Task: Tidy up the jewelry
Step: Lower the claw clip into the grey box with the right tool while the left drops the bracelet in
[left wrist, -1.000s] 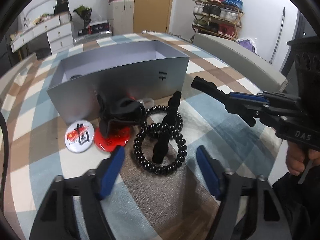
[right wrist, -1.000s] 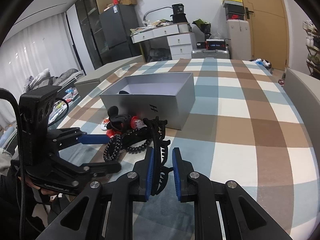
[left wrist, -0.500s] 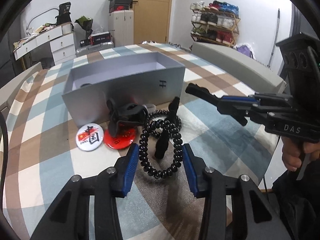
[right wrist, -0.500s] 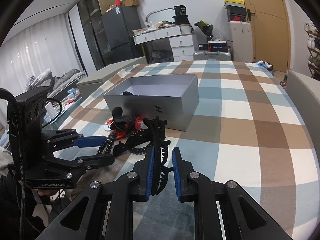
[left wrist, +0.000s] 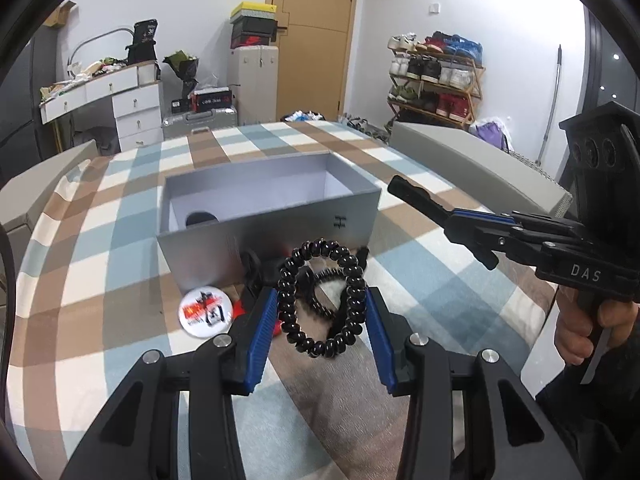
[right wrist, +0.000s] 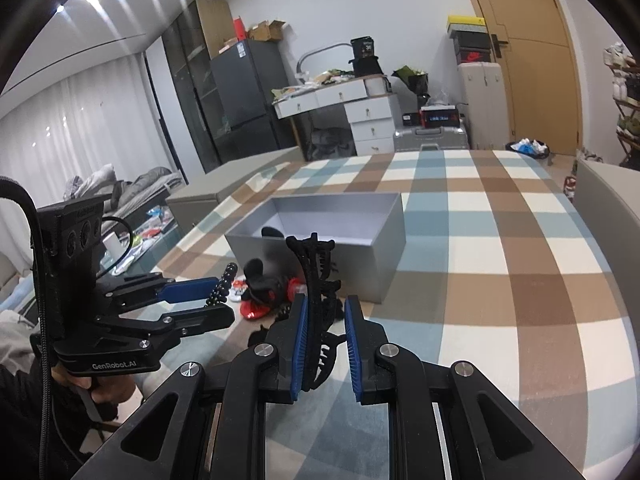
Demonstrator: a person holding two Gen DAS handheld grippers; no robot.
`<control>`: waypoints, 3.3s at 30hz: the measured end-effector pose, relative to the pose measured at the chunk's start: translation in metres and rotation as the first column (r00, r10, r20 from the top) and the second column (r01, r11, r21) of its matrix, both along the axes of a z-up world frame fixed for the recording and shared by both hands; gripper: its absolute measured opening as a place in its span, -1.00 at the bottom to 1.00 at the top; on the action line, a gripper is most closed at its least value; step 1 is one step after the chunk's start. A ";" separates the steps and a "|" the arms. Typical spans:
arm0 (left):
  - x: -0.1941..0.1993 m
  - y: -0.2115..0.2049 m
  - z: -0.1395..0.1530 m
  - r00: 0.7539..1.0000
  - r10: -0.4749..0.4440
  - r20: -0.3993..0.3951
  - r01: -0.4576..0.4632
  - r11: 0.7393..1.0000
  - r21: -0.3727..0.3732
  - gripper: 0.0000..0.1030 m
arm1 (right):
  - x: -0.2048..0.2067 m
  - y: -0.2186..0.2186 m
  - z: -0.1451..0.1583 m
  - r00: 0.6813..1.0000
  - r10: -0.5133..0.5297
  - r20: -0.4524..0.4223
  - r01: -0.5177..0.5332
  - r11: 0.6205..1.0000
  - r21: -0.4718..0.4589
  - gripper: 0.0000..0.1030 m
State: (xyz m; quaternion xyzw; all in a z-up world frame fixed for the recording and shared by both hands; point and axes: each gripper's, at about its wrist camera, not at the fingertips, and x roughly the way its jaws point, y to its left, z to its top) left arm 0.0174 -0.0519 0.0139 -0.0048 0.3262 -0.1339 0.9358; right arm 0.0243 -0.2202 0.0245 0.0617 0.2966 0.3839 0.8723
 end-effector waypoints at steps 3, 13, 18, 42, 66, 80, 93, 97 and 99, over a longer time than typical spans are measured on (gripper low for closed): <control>0.004 0.003 0.004 1.000 0.011 0.014 -0.011 1.000 -0.006 -0.26 | 0.005 0.003 0.006 1.000 -0.009 0.011 0.008 1.000 0.012 -0.66; 0.018 0.015 0.020 0.996 0.061 0.062 -0.059 0.998 -0.035 -0.26 | 0.029 0.010 0.019 1.000 -0.019 0.003 0.019 0.998 0.064 -0.66; 0.024 0.020 0.023 0.993 0.088 0.074 -0.086 0.996 -0.031 -0.26 | 0.037 0.016 0.022 1.000 -0.017 0.001 0.016 0.997 0.072 -0.66; 0.067 0.041 0.020 0.984 0.161 0.072 -0.160 0.987 -0.020 -0.26 | 0.075 0.051 0.025 1.000 -0.025 -0.011 0.027 0.993 0.111 -0.66; 0.076 0.038 0.006 0.981 0.189 0.036 -0.190 0.982 0.023 -0.26 | 0.094 0.059 0.002 0.995 -0.042 -0.096 0.049 0.996 0.069 -0.66; 0.071 0.032 0.009 0.987 0.154 0.039 -0.156 0.987 0.033 0.20 | 0.083 0.059 0.004 0.998 -0.033 -0.061 0.037 0.998 0.058 -0.30; 0.033 0.030 0.015 0.983 0.173 0.066 -0.174 0.985 0.014 0.98 | 0.060 0.030 0.006 0.996 -0.054 -0.069 0.056 0.998 0.037 0.96; 0.016 0.031 0.009 0.981 0.173 0.088 -0.176 0.984 0.035 0.98 | 0.052 0.035 -0.005 0.994 -0.026 -0.103 0.021 0.999 -0.042 0.97; 0.012 0.033 0.004 0.982 0.171 0.078 -0.175 0.984 0.044 0.98 | 0.046 0.038 -0.012 0.993 0.000 -0.118 -0.009 0.997 -0.073 0.97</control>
